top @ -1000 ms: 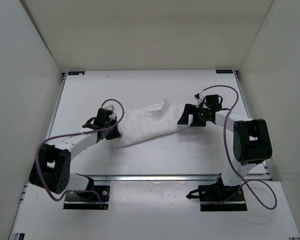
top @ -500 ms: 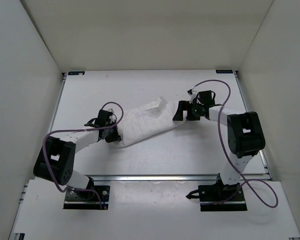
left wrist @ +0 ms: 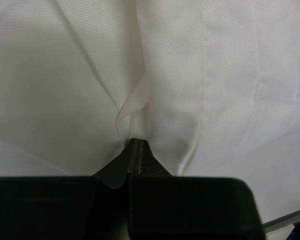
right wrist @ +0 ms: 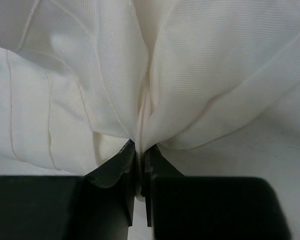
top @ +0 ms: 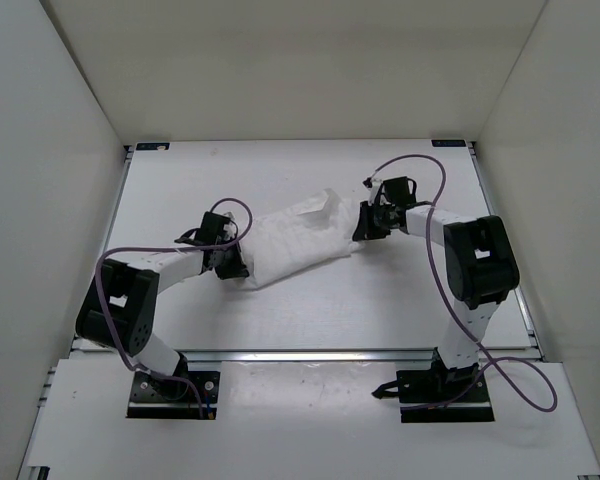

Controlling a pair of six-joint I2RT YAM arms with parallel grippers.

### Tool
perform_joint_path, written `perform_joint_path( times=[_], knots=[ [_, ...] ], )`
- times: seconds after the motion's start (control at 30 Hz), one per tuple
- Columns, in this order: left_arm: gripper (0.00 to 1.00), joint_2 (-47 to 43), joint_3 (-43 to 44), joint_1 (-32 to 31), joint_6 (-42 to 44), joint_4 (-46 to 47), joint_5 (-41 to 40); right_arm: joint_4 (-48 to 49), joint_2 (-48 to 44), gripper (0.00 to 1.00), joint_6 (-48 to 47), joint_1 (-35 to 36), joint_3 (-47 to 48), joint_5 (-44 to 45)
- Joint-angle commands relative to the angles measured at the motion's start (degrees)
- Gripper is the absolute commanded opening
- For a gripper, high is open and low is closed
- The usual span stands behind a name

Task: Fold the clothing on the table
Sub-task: Fold the skirt

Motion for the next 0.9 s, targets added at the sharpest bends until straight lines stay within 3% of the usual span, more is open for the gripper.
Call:
perform_joint_path(
  times=[0.0, 0.33, 0.6, 0.87],
  knots=[
    [0.0, 3.05, 1.37, -0.72, 1.29, -3.03, 0.29, -1.88, -2.05, 0.0, -1.23, 0.21, 4.19, 4.89],
    [0.0, 9.81, 4.71, -3.18, -0.19, -0.67, 6.27, -7.16, -9.08, 0.0, -2.81, 9.86, 13.68, 8.84],
    [0.0, 14.74, 6.21, -3.8, -6.61, 6.44, 15.14, -4.61, -11.29, 0.0, 1.31, 20.15, 14.3, 7.26],
    [0.0, 14.65, 2.17, -2.3, -14.35, 15.33, 19.98, -1.98, -8.56, 0.0, 6.76, 26.57, 12.37, 2.52]
  ],
)
